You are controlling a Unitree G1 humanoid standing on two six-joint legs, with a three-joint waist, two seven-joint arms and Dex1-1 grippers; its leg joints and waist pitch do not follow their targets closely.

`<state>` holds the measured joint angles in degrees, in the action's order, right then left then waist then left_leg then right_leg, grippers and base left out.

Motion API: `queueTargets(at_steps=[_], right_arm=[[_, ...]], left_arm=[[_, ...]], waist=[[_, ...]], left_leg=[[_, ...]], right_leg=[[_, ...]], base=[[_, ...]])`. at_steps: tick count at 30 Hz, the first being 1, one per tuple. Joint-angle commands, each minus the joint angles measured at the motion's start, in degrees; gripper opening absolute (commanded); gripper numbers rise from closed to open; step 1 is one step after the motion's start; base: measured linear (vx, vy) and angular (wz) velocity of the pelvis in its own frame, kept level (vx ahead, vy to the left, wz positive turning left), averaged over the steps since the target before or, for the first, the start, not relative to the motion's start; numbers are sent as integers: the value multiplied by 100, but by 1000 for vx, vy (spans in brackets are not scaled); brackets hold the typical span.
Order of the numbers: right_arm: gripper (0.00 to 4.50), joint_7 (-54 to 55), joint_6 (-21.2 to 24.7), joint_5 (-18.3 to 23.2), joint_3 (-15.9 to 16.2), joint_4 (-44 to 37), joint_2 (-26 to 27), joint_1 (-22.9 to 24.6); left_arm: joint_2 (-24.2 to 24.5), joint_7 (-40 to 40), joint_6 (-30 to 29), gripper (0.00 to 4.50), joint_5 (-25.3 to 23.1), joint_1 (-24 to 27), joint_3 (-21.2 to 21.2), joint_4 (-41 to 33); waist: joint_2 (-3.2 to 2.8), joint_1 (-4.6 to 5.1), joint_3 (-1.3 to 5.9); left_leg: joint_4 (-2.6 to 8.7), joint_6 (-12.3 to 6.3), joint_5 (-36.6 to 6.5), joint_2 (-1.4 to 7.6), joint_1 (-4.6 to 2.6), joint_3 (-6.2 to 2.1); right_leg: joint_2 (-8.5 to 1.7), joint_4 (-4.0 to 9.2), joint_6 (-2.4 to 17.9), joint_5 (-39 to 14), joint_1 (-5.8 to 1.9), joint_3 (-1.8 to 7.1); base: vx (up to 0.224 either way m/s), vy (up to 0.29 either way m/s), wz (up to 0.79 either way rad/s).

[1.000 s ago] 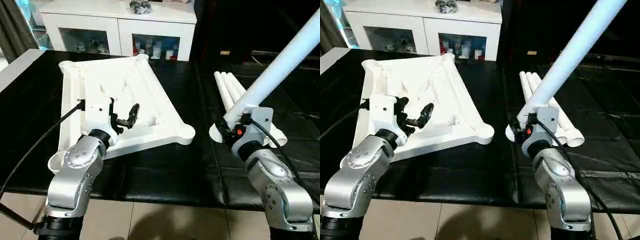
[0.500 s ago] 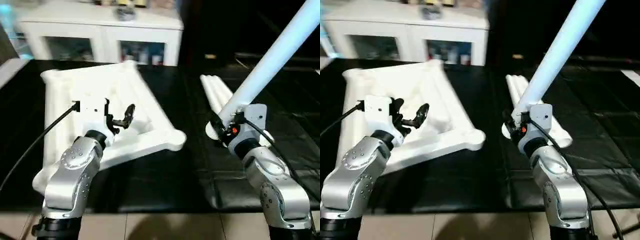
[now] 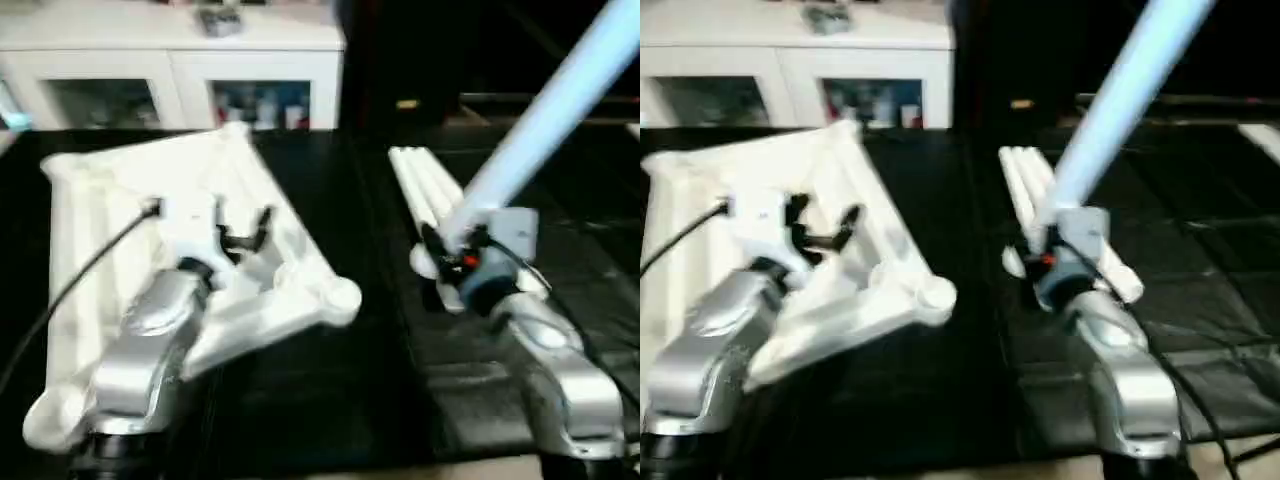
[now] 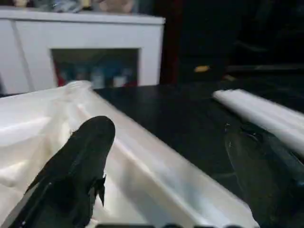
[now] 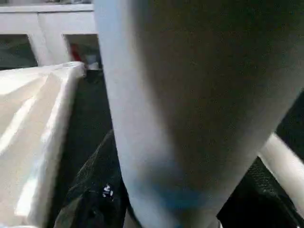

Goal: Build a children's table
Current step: Move to table

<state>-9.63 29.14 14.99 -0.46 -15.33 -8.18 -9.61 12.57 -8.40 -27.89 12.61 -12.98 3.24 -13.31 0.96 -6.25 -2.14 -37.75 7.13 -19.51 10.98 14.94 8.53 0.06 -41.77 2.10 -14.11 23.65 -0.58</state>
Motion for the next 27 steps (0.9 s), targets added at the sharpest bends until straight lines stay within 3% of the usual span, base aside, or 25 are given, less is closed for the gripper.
queueTargets(at_steps=[1,2,3,4,5,6,7,8,9,10,11,12,13,14,16,22,27], right_arm=[[194,-38,-57,16,-184,-45,-144,-30],[194,-53,-53,28,-182,-50,-150,-35],[194,-76,-56,36,-179,-47,-166,-37],[194,-85,-55,40,-179,-46,-170,-37],[194,-94,-58,45,-181,-46,-172,-36],[194,-103,-59,49,-183,-42,-174,-38],[194,-103,-59,49,-183,-42,-174,-38],[194,-110,-63,52,-185,-40,-176,-39],[194,-155,-67,50,-195,-30,-173,-52],[194,-155,-67,50,-195,-30,-173,-52],[194,-178,-73,54,-199,-23,-182,-63],[194,-181,-80,56,-201,-15,-191,-68],[194,-181,-85,55,-201,-13,-194,-69],[194,-181,-98,57,-205,-8,-200,-71],[194,-181,-111,60,-209,-1,-205,-69],[194,-213,-148,67,-226,33,-190,-36],[194,-266,-163,93,-233,46,-186,-35]], left_arm=[[-129,-73,-5,418,34,-79,-132,-66],[-142,-96,16,418,63,-77,-122,-70],[-104,-103,-19,418,31,-37,-137,-109],[-88,-105,-30,418,17,-22,-141,-121],[-75,-111,-36,418,5,-10,-143,-130],[-56,-127,-44,418,1,-4,-145,-136],[-56,-127,-44,418,1,-4,-145,-136],[-33,-146,-48,418,-7,-2,-153,-141],[29,-194,-75,418,-9,-11,-174,-147],[29,-194,-75,418,-9,-11,-174,-147],[79,-245,-89,418,-18,-27,-182,-143],[92,-263,-93,418,-13,-39,-167,-135],[95,-269,-94,418,-11,-43,-160,-132],[111,-286,-101,418,-9,-56,-144,-118],[130,-317,-134,418,-31,-66,-149,-109],[333,-621,-193,418,40,-21,-292,-129],[582,-1074,-419,418,278,71,-391,-295]], waist=[[-200,181,282],[157,157,326],[258,-179,392],[282,-168,414],[227,-171,408],[45,-47,408],[45,-47,408],[-35,14,380],[-43,27,363],[-32,60,319],[-52,59,303],[-29,75,256],[-29,75,256],[-44,63,239],[-72,91,223],[-50,130,207],[-47,126,214]], left_leg=[[646,-742,1443,702,-405,-314],[318,-1016,1194,-212,31,87],[-52,-878,921,-251,574,-188],[0,-750,1352,-257,716,-255],[121,-590,1721,-265,759,-272],[376,-304,2644,-249,678,-233],[376,-304,2644,-249,678,-233],[359,-190,2597,-144,639,-255],[393,-36,2114,-42,537,-250],[472,117,1587,11,529,-259],[497,164,1312,37,492,-258],[559,137,726,28,467,-230],[559,137,726,28,467,-230],[590,88,519,37,435,-213],[634,45,339,72,449,-214],[654,-18,30,35,475,-193],[665,-14,55,33,494,-189]], right_leg=[[-737,320,428,212,302,-31],[-641,647,818,1061,-309,250],[-1196,854,1401,1563,-961,861],[-1061,668,1411,2682,-1050,785],[-900,538,1312,3812,-1012,630],[-455,373,796,5189,-734,226],[-455,373,796,5189,-734,226],[-409,419,663,4440,-634,167],[-462,535,675,3335,-573,172],[-512,618,738,2334,-584,187],[-536,659,768,1867,-548,183],[-581,772,749,844,-551,219],[-581,772,749,844,-551,219],[-600,823,710,393,-514,227],[-636,862,696,-92,-508,215],[-644,962,489,-855,-445,243],[-631,963,465,-879,-416,242]], base=[[98,-63,-30],[56,5,8],[0,0,0],[0,0,0],[0,0,0],[0,0,0],[0,0,0],[-73,-14,-5],[0,0,0],[0,0,0],[0,0,0],[0,0,0],[0,0,0],[-55,5,5],[-60,15,3],[-9,2,0],[0,0,0]])
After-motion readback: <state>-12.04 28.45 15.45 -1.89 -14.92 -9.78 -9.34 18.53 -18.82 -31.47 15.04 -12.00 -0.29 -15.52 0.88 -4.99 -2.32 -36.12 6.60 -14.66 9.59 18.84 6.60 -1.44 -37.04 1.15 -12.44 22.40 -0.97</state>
